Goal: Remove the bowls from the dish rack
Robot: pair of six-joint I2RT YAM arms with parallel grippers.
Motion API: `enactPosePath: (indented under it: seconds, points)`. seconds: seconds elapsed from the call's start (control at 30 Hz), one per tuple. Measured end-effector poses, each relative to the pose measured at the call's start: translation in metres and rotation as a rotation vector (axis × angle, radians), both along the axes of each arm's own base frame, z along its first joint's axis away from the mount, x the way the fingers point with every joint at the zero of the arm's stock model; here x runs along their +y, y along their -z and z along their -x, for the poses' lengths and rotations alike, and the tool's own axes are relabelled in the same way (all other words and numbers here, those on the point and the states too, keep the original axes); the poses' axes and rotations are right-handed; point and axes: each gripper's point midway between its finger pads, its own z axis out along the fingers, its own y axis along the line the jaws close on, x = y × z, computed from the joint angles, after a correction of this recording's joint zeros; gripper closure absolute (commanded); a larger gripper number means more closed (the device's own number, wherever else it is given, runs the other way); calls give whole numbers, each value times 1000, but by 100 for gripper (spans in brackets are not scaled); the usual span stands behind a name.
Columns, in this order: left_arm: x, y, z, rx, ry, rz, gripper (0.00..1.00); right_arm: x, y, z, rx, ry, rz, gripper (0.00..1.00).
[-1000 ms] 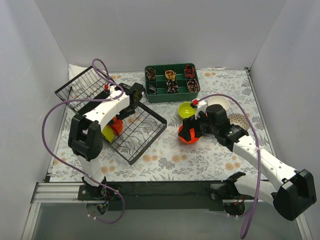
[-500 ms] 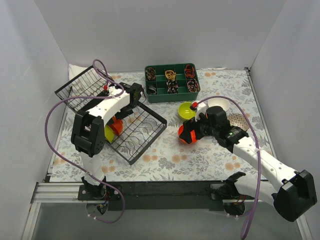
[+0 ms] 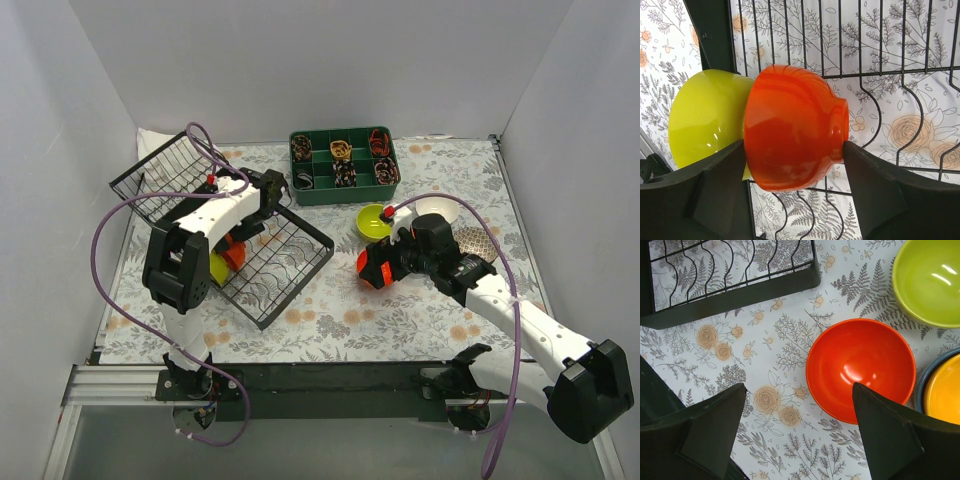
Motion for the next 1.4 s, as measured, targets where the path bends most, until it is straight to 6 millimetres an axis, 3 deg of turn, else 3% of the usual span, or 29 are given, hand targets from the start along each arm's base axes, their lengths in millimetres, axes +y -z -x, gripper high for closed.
enactPosePath:
  seconds: [0.3, 0.7, 1.07, 1.27, 1.4]
  points:
    - [2, 3, 2, -14, -19, 8, 45, 0, 0, 0, -1, 0, -1, 5]
    - [-4, -8, 0, -59, -30, 73, 69, 0, 0, 0, -1, 0, -1, 5]
    - [-13, -60, -16, -215, 59, 159, 87, -9, 5, 1, 22, 32, 43, 6]
    - [-26, -96, -27, -340, 274, 209, 88, -12, -7, -4, 13, 63, 55, 6]
    - [-49, -119, -24, -407, 517, 177, 88, -17, -17, -7, 8, 93, 72, 6]
